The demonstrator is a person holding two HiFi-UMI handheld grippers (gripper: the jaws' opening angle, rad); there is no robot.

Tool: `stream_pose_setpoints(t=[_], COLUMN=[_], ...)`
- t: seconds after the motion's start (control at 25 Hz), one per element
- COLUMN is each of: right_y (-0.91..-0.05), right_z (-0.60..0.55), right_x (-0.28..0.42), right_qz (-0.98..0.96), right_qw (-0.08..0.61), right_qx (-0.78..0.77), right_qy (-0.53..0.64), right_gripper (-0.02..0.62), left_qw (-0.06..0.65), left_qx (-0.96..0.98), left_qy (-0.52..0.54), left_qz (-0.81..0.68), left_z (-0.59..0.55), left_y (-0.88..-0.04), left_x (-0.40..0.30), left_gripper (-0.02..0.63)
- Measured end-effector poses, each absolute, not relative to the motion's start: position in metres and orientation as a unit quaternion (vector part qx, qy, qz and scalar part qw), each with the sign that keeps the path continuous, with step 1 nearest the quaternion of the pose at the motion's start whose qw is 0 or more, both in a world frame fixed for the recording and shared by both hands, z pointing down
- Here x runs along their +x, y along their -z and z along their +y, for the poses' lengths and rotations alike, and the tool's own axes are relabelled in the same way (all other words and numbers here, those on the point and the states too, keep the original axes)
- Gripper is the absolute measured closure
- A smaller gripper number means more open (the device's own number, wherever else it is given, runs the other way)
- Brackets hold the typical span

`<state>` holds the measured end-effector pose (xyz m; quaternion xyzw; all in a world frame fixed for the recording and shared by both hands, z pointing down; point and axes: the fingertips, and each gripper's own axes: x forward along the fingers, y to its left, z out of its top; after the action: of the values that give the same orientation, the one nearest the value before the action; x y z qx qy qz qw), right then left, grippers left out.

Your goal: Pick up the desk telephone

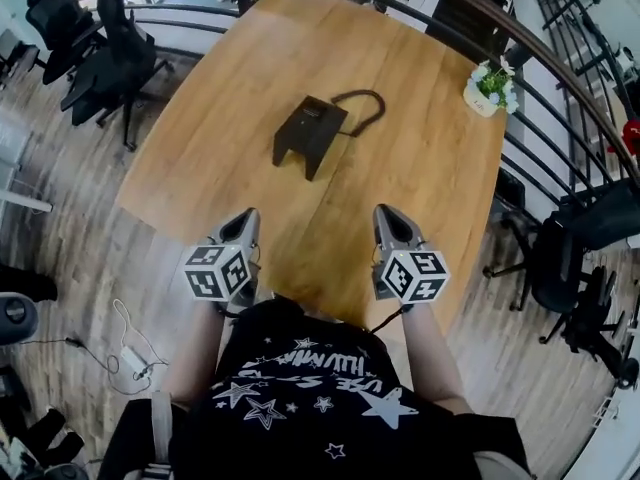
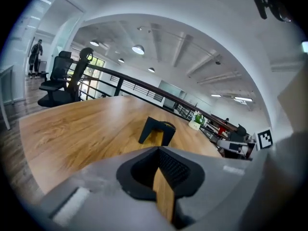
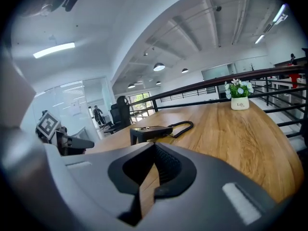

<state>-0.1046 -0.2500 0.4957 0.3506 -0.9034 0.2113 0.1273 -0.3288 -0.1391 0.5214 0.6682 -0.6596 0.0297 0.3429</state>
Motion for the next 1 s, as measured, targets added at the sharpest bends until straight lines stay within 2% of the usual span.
stream_pose_setpoints(t=[0.52,0.6,0.72,0.88,1.0], right_y=[-0.503,-0.503,-0.503,-0.507,-0.513], right_z=[-0.257,-0.257,-0.258,-0.256,-0.256], right_x=[-0.075,-0.072,-0.066,-0.060,-0.053], right_qz=[-0.866,-0.862,-0.856,-0.847,-0.840], right_qw=[0.113,0.113,0.112,0.117,0.123], right_qx=[0.437,0.444,0.457,0.471,0.480], right_qy=[-0.216,-0.216,-0.215,-0.217,-0.221], right_gripper=[0.594,0.594,0.594,0.594,0.594], left_qw=[0.434,0.447,0.458,0.483,0.502], left_qx=[0.699,0.693,0.695,0.688,0.681], left_qy=[0.047,0.067,0.099,0.161,0.203], left_qz=[-0.567,-0.562,-0.545,-0.518,-0.494], left_z=[-0.208,-0.217,-0.233,-0.251,-0.264], left_y=[-0.539,-0.539,-0.533,-0.530,-0.527], left_x=[-0.312,-0.315,-0.313,-0.311,-0.304], left_gripper=[0.604,0.547,0.533,0.467,0.381])
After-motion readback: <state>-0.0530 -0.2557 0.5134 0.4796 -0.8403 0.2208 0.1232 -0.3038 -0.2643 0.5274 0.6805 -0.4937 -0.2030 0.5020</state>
